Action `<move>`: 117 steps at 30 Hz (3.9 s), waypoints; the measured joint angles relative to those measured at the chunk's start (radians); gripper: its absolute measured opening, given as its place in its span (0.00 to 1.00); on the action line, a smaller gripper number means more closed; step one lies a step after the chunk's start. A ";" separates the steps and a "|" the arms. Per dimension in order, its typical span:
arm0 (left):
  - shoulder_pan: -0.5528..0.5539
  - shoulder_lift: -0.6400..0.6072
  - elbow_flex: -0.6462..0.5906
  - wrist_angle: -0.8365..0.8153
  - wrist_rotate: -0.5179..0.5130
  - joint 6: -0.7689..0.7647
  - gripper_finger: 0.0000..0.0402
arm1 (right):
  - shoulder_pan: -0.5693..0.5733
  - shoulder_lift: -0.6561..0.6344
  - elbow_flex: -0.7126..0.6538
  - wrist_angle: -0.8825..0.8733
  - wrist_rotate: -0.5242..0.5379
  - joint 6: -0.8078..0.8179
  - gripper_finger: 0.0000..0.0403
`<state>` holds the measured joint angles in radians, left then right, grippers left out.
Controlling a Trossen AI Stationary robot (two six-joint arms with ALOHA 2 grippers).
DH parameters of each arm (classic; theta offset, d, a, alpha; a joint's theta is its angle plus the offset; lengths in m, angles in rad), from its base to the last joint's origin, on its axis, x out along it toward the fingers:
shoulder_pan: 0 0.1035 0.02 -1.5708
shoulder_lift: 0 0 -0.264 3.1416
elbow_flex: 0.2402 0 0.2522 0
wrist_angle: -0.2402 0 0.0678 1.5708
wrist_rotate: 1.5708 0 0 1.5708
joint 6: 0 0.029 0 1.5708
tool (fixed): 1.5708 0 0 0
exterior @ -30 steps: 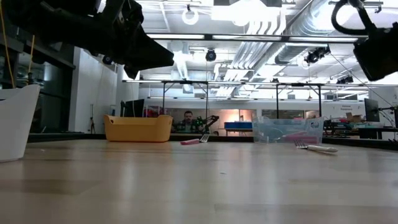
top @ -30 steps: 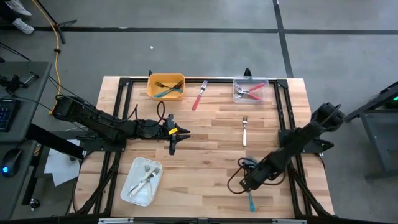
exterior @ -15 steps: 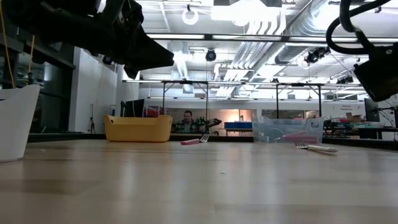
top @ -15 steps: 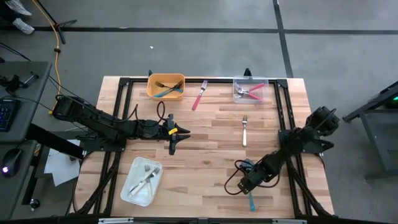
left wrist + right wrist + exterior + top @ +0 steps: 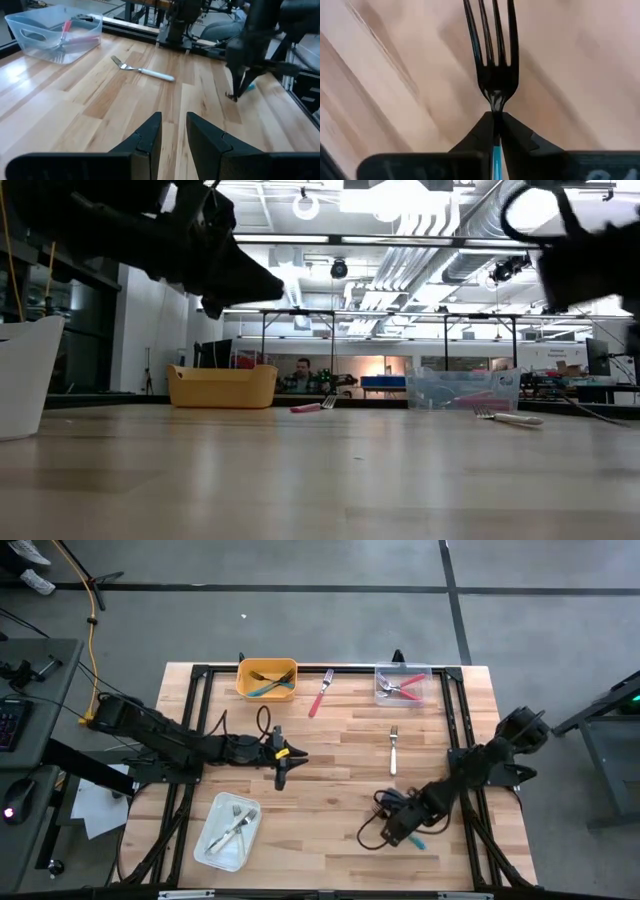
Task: Sort silverware by color (type)
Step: Put the blue fork into the yellow bin
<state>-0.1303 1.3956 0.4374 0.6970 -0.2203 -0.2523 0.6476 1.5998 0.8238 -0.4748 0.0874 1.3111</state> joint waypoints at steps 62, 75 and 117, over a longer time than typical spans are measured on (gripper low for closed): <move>0.112 0.172 0.299 0.160 -0.086 0.176 0.27 | -0.555 -0.185 0.000 1.033 0.338 -1.181 0.02; 0.116 0.174 0.299 0.179 -0.082 0.257 0.02 | -0.556 -0.185 0.002 1.039 0.331 -1.207 0.06; 0.784 0.002 0.521 -1.152 -0.024 0.532 0.00 | -0.534 -0.255 0.001 0.857 0.481 -1.346 0.34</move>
<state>0.6541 1.3975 0.9581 -0.4554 -0.2447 0.2792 0.1139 1.3445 0.8249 0.3820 0.5685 -0.0349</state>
